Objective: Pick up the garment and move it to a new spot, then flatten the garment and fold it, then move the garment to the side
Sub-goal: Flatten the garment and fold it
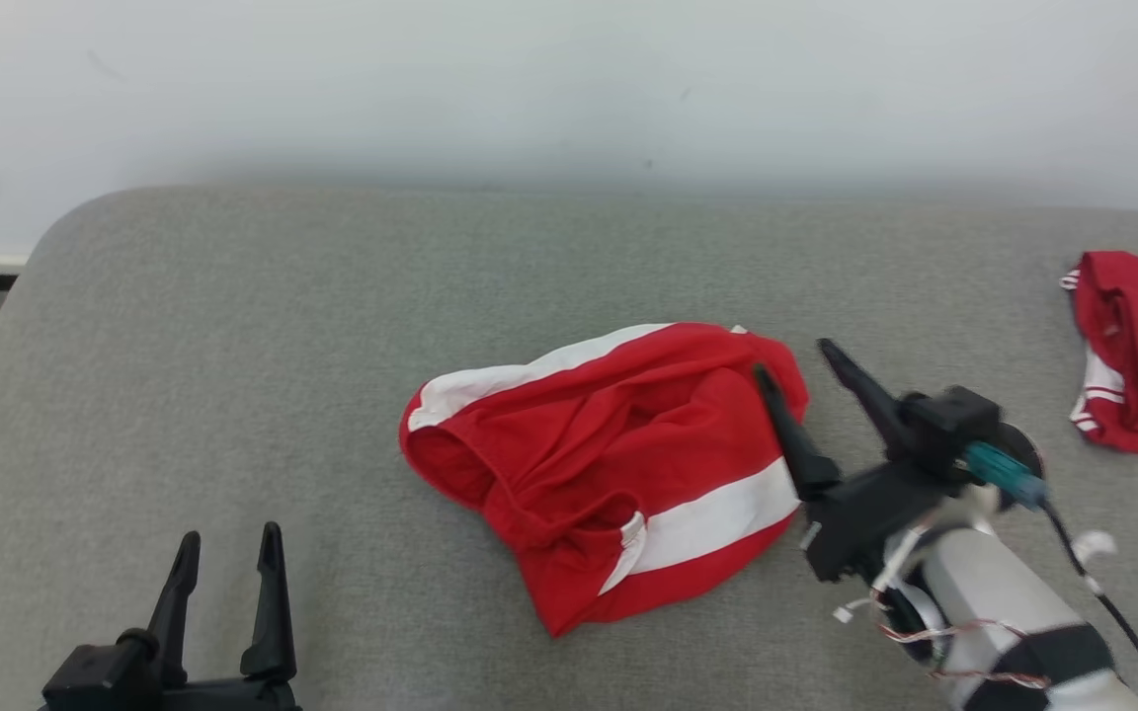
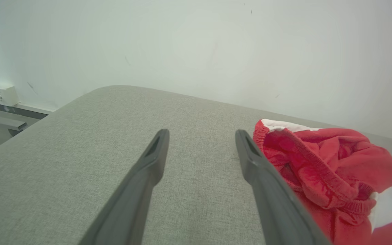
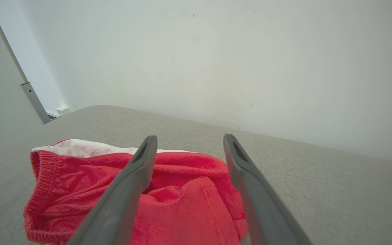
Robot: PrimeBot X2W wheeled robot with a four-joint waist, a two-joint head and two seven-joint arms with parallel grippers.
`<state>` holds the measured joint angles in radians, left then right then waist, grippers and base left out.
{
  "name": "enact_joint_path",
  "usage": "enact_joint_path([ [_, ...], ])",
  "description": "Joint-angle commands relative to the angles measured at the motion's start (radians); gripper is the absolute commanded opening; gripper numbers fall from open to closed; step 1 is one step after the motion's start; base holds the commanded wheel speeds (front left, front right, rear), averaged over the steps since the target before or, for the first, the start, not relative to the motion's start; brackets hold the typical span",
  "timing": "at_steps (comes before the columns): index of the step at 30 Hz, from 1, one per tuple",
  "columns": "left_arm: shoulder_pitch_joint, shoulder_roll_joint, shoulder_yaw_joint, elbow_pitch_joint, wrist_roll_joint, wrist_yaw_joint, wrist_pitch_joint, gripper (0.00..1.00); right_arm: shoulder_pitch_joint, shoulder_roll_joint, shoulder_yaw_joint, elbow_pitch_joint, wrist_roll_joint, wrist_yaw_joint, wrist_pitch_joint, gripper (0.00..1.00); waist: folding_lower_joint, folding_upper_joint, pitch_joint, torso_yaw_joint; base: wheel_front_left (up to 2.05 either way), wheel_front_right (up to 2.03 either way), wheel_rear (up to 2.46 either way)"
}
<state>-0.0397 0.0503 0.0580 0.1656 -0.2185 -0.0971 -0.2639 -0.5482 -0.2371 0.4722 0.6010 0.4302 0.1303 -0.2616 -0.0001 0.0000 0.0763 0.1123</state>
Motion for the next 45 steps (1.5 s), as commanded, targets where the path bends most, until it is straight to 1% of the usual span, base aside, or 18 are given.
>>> enact_joint_path([
  [1, 0.016, 0.000, 0.006, -0.007, 0.014, -0.002, 0.000, 1.00, 0.055, -0.012, -0.053, -0.052, -0.028, 0.000, -0.004, 1.00, 0.0001, 0.0000, -0.035, -0.052, 0.00, 0.00, 0.00],
  [5, 0.035, 0.000, 0.012, -0.021, 0.027, -0.004, 0.000, 1.00, 0.197, -0.028, -0.200, -0.200, -0.085, 0.000, -0.002, 1.00, 0.0001, 0.0000, -0.047, -0.088, 0.00, 0.00, 0.00],
  [6, 0.035, 0.000, 0.012, -0.021, 0.027, -0.004, 0.000, 1.00, 0.197, -0.028, -0.200, -0.200, -0.085, 0.000, -0.002, 1.00, 0.0001, 0.0000, -0.047, -0.088, 0.00, 0.00, 0.00],
  [11, 0.042, 0.000, 0.020, -0.029, 0.040, -0.008, 0.000, 1.00, 0.359, -0.003, -0.321, -0.353, -0.124, 0.000, -0.002, 1.00, 0.0001, 0.0000, -0.050, -0.118, 0.00, 0.00, 0.00],
  [15, 0.042, 0.000, 0.020, -0.027, 0.045, -0.013, 0.000, 1.00, 0.423, 0.023, -0.349, -0.406, -0.151, 0.000, -0.002, 1.00, 0.0001, 0.0000, -0.046, -0.137, 0.00, 0.00, 0.00],
  [19, 0.015, 0.000, -0.003, -0.029, 0.060, -0.017, 0.000, 1.00, 0.431, 0.043, -0.357, -0.423, -0.163, 0.000, -0.002, 1.00, 0.0001, 0.0000, -0.040, -0.148, 0.00, 0.00, 0.00],
  [22, -0.026, 0.002, -0.057, -0.026, 0.079, -0.026, 0.000, 1.00, 0.432, 0.049, -0.372, -0.429, -0.161, 0.000, -0.002, 1.00, 0.0001, 0.0000, -0.031, -0.152, 0.00, 0.00, 0.00],
  [27, -0.118, 0.019, -0.203, 0.027, 0.091, -0.033, 0.000, 1.00, 0.437, 0.060, -0.377, -0.426, -0.167, 0.000, -0.002, 1.00, 0.0001, 0.0000, -0.008, -0.177, 0.00, 0.00, 0.00],
  [30, -0.166, 0.034, -0.312, 0.084, 0.070, -0.032, 0.010, 1.00, 0.429, 0.069, -0.375, -0.423, -0.168, 0.000, -0.002, 1.00, 0.0001, 0.0000, 0.009, -0.205, 0.00, 0.00, 0.00],
  [34, -0.212, 0.064, -0.418, 0.150, 0.038, -0.032, 0.028, 1.00, 0.418, 0.080, -0.381, -0.423, -0.170, 0.000, -0.002, 1.00, 0.0001, 0.0000, 0.036, -0.247, 0.00, 0.00, 0.00],
  [39, -0.235, 0.103, -0.487, 0.242, -0.001, -0.032, 0.062, 1.00, 0.417, 0.097, -0.393, -0.427, -0.178, 0.000, -0.002, 1.00, 0.0001, 0.0000, 0.066, -0.291, 0.00, 0.00, 0.00],
  [45, -0.269, 0.127, -0.516, 0.345, -0.028, -0.032, 0.069, 1.00, 0.409, 0.105, -0.405, -0.429, -0.174, 0.000, -0.002, 1.00, 0.0001, 0.0000, 0.092, -0.322, 0.00, 0.00, 0.00],
])
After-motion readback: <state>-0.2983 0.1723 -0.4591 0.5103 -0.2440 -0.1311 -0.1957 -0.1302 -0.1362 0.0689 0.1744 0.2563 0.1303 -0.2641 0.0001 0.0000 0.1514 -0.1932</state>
